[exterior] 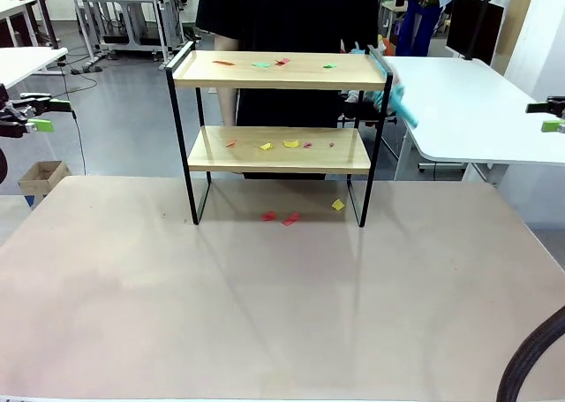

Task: Clean the shelf.
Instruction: Pick up the Duster handed by the human.

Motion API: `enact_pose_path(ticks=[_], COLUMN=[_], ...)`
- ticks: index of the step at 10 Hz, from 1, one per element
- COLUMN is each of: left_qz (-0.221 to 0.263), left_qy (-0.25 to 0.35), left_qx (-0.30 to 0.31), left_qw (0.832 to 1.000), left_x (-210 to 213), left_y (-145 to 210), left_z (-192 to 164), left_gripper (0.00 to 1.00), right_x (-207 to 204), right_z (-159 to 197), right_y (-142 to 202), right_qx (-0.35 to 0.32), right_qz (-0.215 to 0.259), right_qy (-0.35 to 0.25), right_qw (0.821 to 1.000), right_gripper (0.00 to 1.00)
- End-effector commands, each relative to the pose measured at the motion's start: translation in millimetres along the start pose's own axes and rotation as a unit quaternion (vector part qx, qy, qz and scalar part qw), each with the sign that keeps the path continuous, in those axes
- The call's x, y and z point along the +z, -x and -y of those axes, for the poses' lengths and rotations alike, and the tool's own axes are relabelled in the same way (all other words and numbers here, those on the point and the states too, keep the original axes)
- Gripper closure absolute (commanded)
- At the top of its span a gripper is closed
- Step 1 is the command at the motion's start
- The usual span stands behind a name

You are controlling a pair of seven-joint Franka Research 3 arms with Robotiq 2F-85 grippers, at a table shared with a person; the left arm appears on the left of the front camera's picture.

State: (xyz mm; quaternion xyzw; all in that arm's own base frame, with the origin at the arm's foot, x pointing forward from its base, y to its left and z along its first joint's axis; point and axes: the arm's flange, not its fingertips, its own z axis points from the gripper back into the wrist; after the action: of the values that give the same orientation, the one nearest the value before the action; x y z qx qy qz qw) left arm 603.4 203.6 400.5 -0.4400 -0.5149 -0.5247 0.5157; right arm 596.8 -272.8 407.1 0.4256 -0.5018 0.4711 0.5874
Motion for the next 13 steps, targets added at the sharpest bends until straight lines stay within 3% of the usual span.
enact_pose_path(ticks=[1,13], left_qz=[0.001,0.001], left_qy=[0.001,0.001], left_qx=[-0.008,-0.008], left_qw=[1.000,1.000], left_x=[0.1,0.1], left_y=[-1.2,-1.2], left_z=[0.5,0.5], left_gripper=[0.00,0.00], right_x=[-0.8,-0.8], right_z=[0.1,0.1], right_y=[-1.5,-1.5], right_qx=[0.001,0.001], right_qz=[0.001,0.001], right_qy=[0.000,0.000], right_qw=[1.000,1.000], right_gripper=[0.00,0.00])
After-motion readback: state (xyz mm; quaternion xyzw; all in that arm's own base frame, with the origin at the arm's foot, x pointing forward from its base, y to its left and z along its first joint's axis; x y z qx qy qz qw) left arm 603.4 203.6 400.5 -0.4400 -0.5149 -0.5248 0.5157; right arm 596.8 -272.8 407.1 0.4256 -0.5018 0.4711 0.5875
